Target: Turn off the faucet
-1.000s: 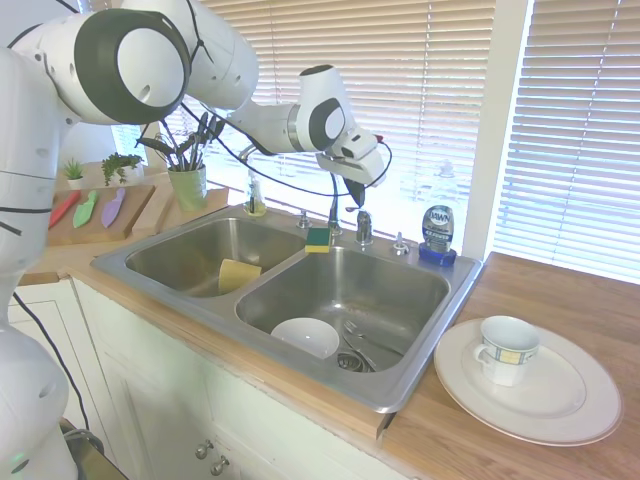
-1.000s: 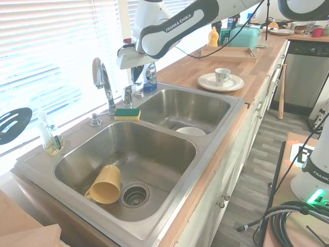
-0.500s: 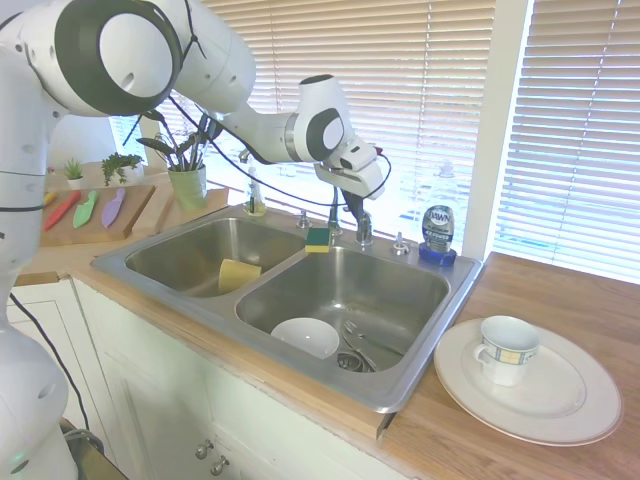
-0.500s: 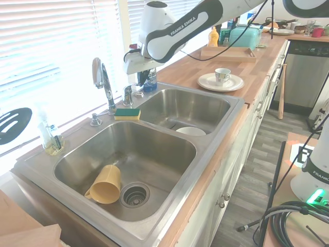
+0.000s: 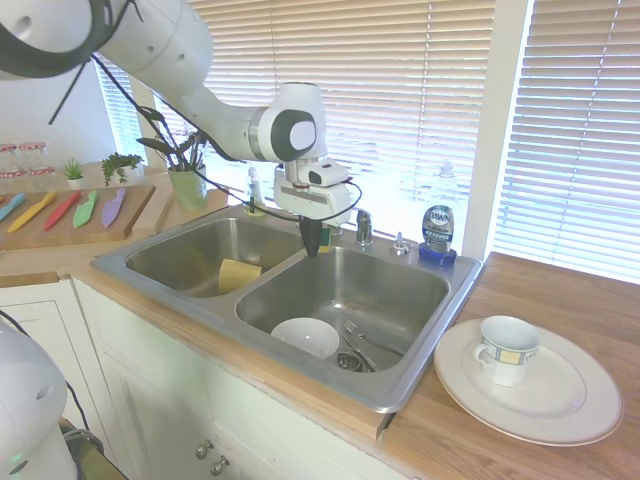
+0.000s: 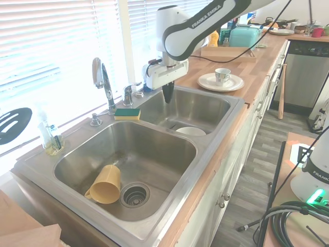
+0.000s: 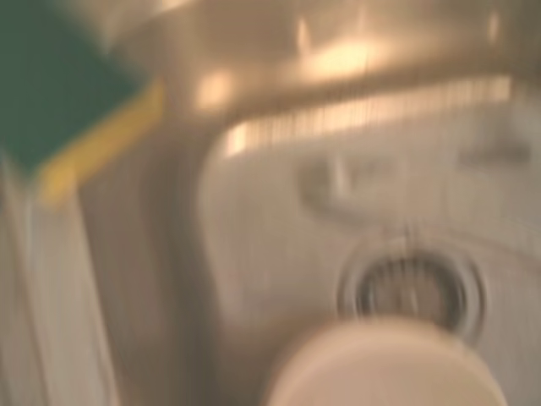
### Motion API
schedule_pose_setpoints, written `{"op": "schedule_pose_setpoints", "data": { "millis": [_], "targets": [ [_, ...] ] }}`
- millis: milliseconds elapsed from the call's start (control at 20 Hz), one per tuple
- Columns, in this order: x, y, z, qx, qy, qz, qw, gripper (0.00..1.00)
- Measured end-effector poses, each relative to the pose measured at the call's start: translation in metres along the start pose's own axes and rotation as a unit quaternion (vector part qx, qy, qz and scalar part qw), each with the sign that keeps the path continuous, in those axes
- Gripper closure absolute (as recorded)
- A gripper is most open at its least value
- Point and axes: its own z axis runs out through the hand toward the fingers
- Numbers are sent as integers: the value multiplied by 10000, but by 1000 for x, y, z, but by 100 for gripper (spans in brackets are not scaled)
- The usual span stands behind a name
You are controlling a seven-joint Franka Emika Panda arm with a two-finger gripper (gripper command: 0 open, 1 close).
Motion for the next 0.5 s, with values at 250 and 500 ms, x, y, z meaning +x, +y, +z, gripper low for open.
{"op": "schedule_pose_setpoints", "data": {
  "millis": [250,500],
  "targets": [
    [-42,44,-18,-67,-43,-173,9998,0],
    [-61,78,-25,-47,-7,-162,9999,0]
  ]
}}
